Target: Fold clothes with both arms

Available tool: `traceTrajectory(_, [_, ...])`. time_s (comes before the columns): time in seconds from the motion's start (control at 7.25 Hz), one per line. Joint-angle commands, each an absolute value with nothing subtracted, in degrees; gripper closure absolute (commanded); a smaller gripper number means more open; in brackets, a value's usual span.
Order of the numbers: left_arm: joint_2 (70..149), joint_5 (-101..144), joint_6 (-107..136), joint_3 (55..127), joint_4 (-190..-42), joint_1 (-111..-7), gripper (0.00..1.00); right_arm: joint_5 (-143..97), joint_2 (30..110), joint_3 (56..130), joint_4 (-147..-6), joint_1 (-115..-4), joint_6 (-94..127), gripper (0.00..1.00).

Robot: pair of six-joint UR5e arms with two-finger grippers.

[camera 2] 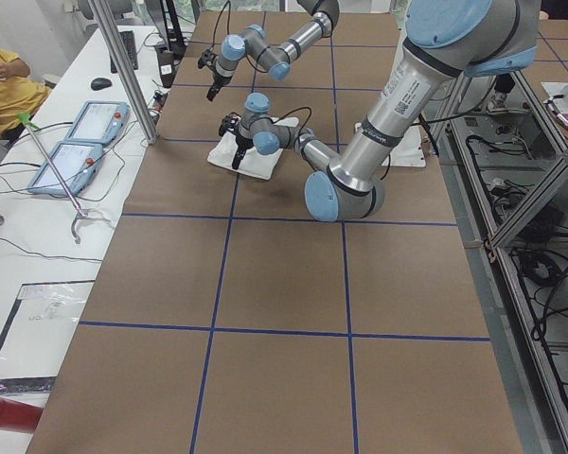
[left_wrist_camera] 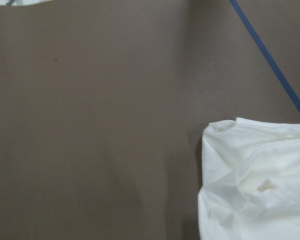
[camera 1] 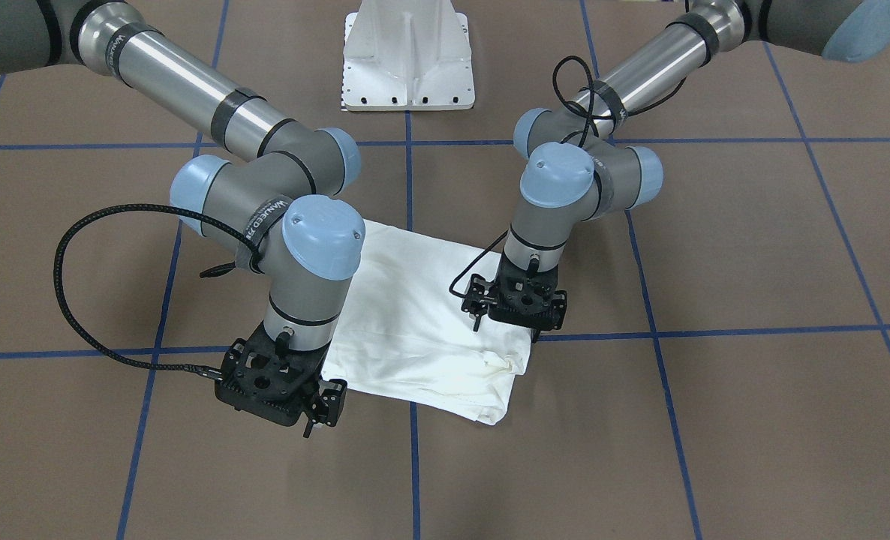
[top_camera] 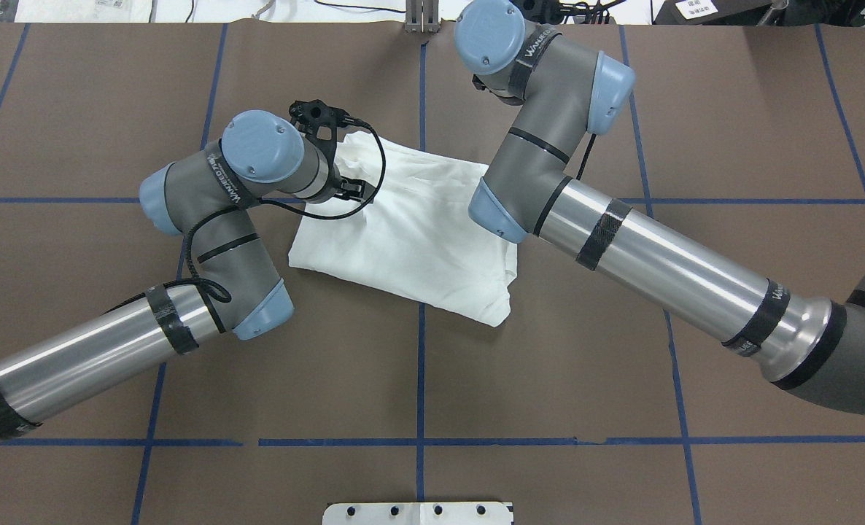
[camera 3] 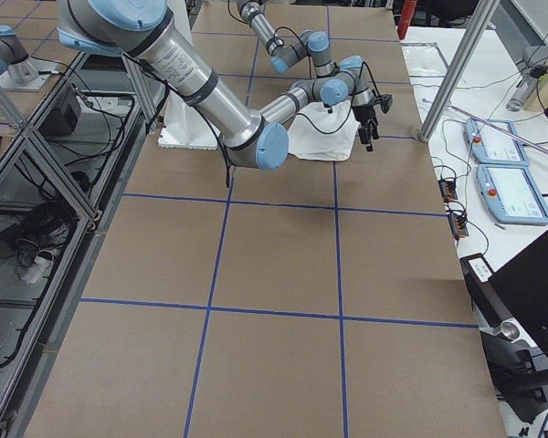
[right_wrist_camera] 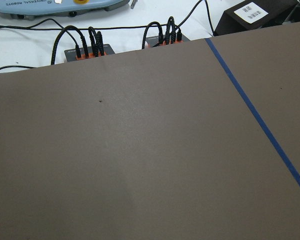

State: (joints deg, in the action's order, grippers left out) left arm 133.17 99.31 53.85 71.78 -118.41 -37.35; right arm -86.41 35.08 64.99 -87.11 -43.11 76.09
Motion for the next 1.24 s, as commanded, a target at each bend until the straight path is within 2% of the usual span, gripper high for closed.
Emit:
traceTrajectory(0.0, [138.06, 97.12, 54.58, 62.46, -122.49, -39.71, 0.00, -86.48, 36.30, 66.00, -87.01, -43.15, 76.03, 0.00])
traceTrajectory(0.14, [141.90, 94.86, 54.49, 55.01, -125.04, -41.47, 0.00, -86.48, 36.65, 66.01, -86.84, -43.15, 76.03, 0.00])
traceTrajectory(0.41, [143.35, 93.79, 53.79, 51.52, -125.24, -45.86, 0.00, -86.48, 37.09, 66.01, -86.75, -43.15, 75.85, 0.00])
traceTrajectory(0.69, [143.44, 92.63, 53.70, 52.89, -124.98, -46.67, 0.00, -87.09, 40.24, 69.24, -84.12, -43.15, 75.06, 0.00])
traceTrajectory(0.83, [142.05, 96.55, 52.74, 57.43, -122.72, -46.93, 0.00, -92.23, 40.69, 70.56, -84.11, -44.20, 71.67, 0.00])
traceTrajectory(1.1, [131.54, 101.32, 43.03, 78.02, -112.30, -48.85, 0.00, -104.01, 47.33, 78.35, -84.63, -49.97, 59.21, 0.00])
